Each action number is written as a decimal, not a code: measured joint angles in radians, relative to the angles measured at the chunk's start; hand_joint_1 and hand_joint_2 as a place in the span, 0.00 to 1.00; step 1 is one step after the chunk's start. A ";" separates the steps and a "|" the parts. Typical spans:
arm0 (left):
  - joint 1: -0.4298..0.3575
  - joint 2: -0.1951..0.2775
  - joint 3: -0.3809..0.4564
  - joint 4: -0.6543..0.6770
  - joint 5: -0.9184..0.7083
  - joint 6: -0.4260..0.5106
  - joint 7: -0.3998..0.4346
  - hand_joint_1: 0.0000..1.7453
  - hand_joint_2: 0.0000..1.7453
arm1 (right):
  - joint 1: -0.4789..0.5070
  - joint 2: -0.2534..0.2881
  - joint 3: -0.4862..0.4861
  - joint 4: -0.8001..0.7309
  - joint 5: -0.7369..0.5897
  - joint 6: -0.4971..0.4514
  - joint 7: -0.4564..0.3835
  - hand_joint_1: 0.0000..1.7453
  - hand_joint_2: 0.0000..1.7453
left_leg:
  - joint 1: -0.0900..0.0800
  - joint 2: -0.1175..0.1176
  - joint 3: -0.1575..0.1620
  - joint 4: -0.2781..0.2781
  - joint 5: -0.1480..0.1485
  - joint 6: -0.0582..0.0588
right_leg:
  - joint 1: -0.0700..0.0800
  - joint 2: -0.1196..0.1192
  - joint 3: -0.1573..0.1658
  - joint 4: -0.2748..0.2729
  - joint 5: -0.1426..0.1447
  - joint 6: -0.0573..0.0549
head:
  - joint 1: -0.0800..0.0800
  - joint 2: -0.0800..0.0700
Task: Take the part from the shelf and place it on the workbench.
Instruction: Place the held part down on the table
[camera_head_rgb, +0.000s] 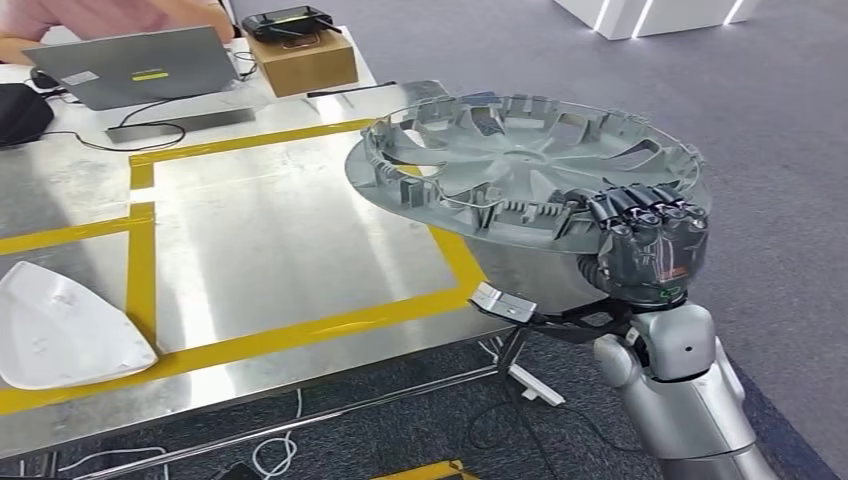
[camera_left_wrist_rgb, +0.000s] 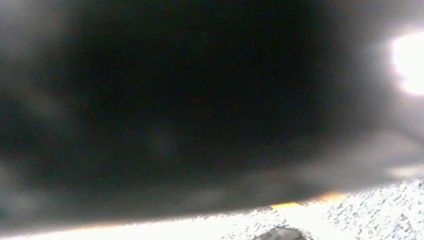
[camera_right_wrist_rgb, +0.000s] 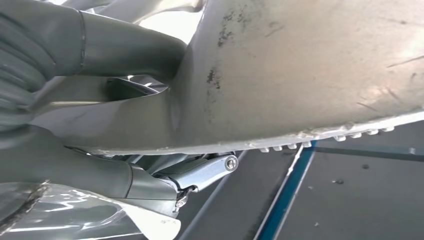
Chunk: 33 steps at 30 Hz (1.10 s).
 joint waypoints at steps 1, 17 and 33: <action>0.000 0.000 0.000 0.000 0.000 0.000 0.000 0.00 0.00 | 0.000 -0.001 0.002 0.000 0.000 0.000 0.000 1.00 1.00 | 0.001 -0.012 -0.003 0.003 0.000 -0.006 | -0.002 0.016 0.019 -0.037 0.009 -0.003 | 0.000 0.000; 0.002 0.004 -0.003 0.003 0.000 0.000 0.000 0.00 0.00 | -0.002 -0.003 0.006 0.004 0.000 0.000 0.002 1.00 1.00 | -0.016 0.182 -0.008 0.009 0.001 -0.022 | 0.018 -0.158 0.070 -0.062 -0.020 -0.035 | -0.009 0.000; 0.015 0.007 -0.009 0.006 -0.001 0.000 -0.006 0.00 0.00 | -0.033 -0.035 0.074 0.034 0.000 0.001 0.170 1.00 1.00 | -0.004 -0.010 -0.011 0.007 0.001 -0.009 | 0.003 -0.008 0.030 -0.050 0.002 -0.017 | 0.005 0.000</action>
